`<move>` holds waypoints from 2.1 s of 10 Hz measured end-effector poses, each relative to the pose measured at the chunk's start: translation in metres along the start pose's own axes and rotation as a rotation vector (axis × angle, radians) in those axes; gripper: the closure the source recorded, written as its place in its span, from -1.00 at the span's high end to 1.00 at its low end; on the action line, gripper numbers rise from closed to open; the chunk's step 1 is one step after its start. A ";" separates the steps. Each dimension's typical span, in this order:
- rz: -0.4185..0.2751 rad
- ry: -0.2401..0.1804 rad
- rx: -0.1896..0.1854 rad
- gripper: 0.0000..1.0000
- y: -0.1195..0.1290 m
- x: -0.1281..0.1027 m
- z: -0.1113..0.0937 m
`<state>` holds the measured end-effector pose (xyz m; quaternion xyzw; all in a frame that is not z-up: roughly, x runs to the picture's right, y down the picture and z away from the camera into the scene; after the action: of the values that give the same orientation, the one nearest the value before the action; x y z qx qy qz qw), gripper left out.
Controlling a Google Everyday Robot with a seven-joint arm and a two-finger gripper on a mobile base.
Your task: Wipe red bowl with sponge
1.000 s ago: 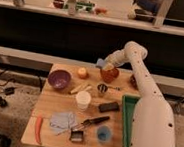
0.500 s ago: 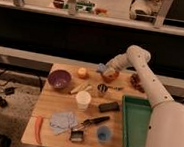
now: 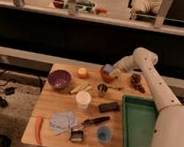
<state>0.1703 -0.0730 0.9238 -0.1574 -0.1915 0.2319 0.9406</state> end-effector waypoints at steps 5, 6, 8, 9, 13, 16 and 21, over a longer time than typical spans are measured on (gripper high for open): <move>0.016 0.028 0.025 -0.89 -0.032 -0.004 0.016; 0.009 0.028 0.024 -0.89 -0.039 -0.009 0.023; 0.001 0.026 0.021 -0.89 -0.045 -0.013 0.032; -0.004 0.023 0.017 -0.89 -0.047 -0.015 0.038; -0.030 -0.001 -0.001 -0.89 -0.043 -0.027 0.055; -0.067 -0.018 -0.035 -0.89 -0.032 -0.045 0.064; -0.089 -0.005 -0.101 -0.89 0.006 -0.054 0.049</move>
<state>0.1026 -0.0844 0.9495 -0.1953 -0.2121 0.1801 0.9405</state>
